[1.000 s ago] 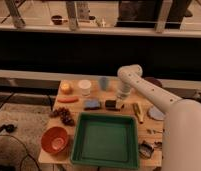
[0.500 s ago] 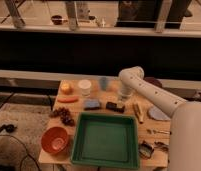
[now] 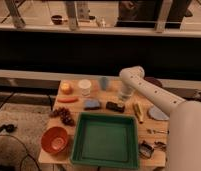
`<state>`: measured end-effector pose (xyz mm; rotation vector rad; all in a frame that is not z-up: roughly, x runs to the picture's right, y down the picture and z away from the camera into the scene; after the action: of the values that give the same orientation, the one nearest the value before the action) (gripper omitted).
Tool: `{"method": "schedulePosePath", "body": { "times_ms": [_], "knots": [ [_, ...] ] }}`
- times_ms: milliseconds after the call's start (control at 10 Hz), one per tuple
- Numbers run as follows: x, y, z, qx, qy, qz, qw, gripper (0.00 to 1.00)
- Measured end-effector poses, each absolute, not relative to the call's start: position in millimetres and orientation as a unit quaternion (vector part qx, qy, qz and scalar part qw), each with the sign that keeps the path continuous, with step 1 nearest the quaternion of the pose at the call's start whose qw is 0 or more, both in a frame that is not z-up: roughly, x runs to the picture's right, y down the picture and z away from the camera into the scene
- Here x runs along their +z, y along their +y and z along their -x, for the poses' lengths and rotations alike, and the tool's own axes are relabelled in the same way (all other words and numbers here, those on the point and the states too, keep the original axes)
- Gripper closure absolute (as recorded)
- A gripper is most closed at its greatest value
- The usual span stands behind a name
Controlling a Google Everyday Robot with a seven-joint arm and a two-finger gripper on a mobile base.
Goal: Wipe table surface with eraser
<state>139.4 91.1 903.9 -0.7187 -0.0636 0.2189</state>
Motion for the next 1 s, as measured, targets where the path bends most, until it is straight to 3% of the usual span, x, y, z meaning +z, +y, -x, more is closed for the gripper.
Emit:
{"method": "schedulePosePath", "body": {
  "times_ms": [700,800,1000],
  "knots": [
    [900.6,88.4,-132.0,0.097,-0.04,0.361,0.926,0.26],
    [901.3,89.1,-131.5,0.097,-0.041,0.364,0.926,0.21],
    [902.8,90.6,-132.2,0.098,-0.042,0.368,0.924,0.2]
  ]
}}
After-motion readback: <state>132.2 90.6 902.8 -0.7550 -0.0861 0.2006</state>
